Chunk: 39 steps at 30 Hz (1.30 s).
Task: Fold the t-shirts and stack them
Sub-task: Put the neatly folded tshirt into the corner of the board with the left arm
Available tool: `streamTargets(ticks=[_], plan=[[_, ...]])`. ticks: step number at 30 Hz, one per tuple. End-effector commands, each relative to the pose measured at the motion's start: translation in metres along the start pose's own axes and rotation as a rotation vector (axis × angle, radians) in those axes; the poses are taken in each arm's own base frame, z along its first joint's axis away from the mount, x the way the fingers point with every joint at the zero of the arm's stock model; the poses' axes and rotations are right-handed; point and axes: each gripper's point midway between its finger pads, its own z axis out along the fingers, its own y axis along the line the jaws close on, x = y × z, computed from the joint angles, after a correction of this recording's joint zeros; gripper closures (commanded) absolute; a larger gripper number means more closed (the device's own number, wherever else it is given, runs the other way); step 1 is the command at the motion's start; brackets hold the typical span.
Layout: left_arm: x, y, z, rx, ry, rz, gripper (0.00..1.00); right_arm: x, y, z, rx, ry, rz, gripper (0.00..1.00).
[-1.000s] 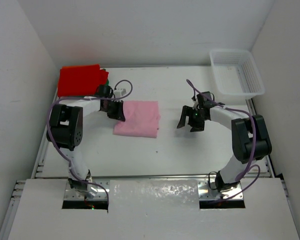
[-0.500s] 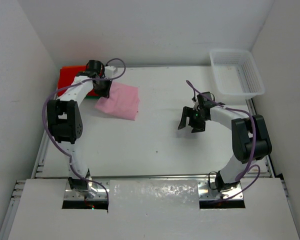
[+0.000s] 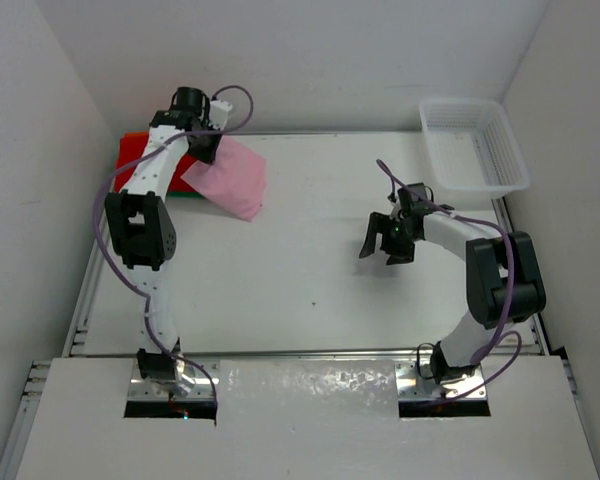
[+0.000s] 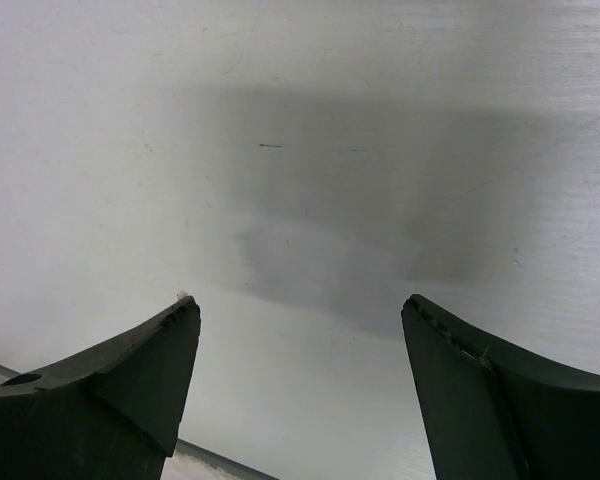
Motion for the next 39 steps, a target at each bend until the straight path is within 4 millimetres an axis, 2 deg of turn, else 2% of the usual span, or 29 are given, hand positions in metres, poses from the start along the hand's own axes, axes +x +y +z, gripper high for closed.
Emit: streamTargets(ticks=[1, 2, 5, 7, 8, 10, 11, 13, 14, 16, 17, 19, 20, 25, 27, 29, 30, 31, 32, 34, 35, 36, 39], plan=[[-0.040, 0.014, -0.024, -0.030, -0.084, 0.039, 1.00, -0.008, -0.002, -0.014, 0.018, -0.047, -0.028, 0.20], [-0.057, 0.023, -0.035, -0.042, -0.135, 0.039, 1.00, -0.007, -0.002, -0.016, 0.022, -0.045, -0.032, 0.20], [-0.075, 0.028, -0.055, -0.018, -0.210, 0.058, 1.00, -0.004, -0.006, -0.019, 0.042, -0.045, -0.034, 0.20], [-0.079, 0.029, -0.061, 0.026, -0.247, 0.061, 1.00, -0.002, -0.008, -0.023, 0.048, -0.052, -0.037, 0.20], [-0.074, 0.044, -0.063, 0.024, -0.255, 0.047, 1.00, -0.001, -0.008, -0.024, 0.050, -0.051, -0.037, 0.20], [-0.070, 0.055, -0.065, 0.062, -0.278, 0.026, 1.00, -0.001, -0.008, -0.027, 0.053, -0.058, -0.038, 0.20], [-0.062, 0.079, -0.067, 0.048, -0.287, -0.012, 1.00, 0.000, -0.007, -0.029, 0.052, -0.055, -0.039, 0.20], [-0.054, 0.099, -0.070, 0.062, -0.311, -0.043, 1.00, -0.001, -0.008, -0.033, 0.058, -0.063, -0.041, 0.20], [-0.039, 0.123, -0.070, 0.037, -0.304, -0.077, 1.00, -0.001, -0.007, -0.034, 0.062, -0.064, -0.042, 0.20], [-0.028, 0.146, -0.067, 0.018, -0.315, -0.088, 1.00, -0.003, -0.008, -0.037, 0.068, -0.068, -0.044, 0.20], [-0.012, 0.165, -0.060, 0.000, -0.302, -0.122, 1.00, -0.006, -0.006, -0.038, 0.065, -0.075, -0.047, 0.20], [-0.001, 0.180, -0.051, -0.004, -0.303, -0.142, 1.00, -0.007, -0.004, -0.038, 0.059, -0.067, -0.046, 0.20], [0.013, 0.189, -0.037, 0.000, -0.280, -0.158, 1.00, -0.009, -0.003, -0.037, 0.055, -0.065, -0.047, 0.20], [0.055, 0.187, 0.022, 0.057, -0.180, -0.171, 1.00, -0.014, -0.001, -0.037, 0.059, -0.054, -0.053, 0.20], [0.064, 0.190, 0.037, 0.053, -0.171, -0.183, 1.00, -0.015, -0.002, -0.038, 0.065, -0.046, -0.055, 0.20], [0.061, 0.203, 0.042, 0.003, -0.196, -0.195, 1.00, -0.016, -0.002, -0.038, 0.068, -0.043, -0.057, 0.20], [0.064, 0.210, 0.043, -0.007, -0.206, -0.230, 0.97, -0.017, -0.001, -0.037, 0.067, -0.040, -0.060, 0.20], [0.059, 0.219, 0.040, -0.032, -0.231, -0.244, 0.89, -0.017, -0.001, -0.037, 0.068, -0.037, -0.057, 0.20], [0.065, 0.230, 0.036, -0.077, -0.222, -0.293, 0.88, -0.017, -0.002, -0.037, 0.068, -0.036, -0.059, 0.20], [0.071, 0.238, 0.025, -0.119, -0.198, -0.327, 0.88, -0.018, -0.001, -0.037, 0.066, -0.040, -0.060, 0.20], [0.090, 0.243, 0.025, -0.146, -0.157, -0.391, 0.89, -0.018, 0.000, -0.038, 0.065, -0.043, -0.059, 0.20], [0.091, 0.243, 0.013, -0.160, -0.156, -0.406, 0.91, -0.019, 0.000, -0.037, 0.063, -0.043, -0.058, 0.20], [0.118, 0.231, 0.002, -0.159, -0.069, -0.441, 0.91, -0.023, 0.003, -0.038, 0.050, -0.052, -0.060, 0.20]])
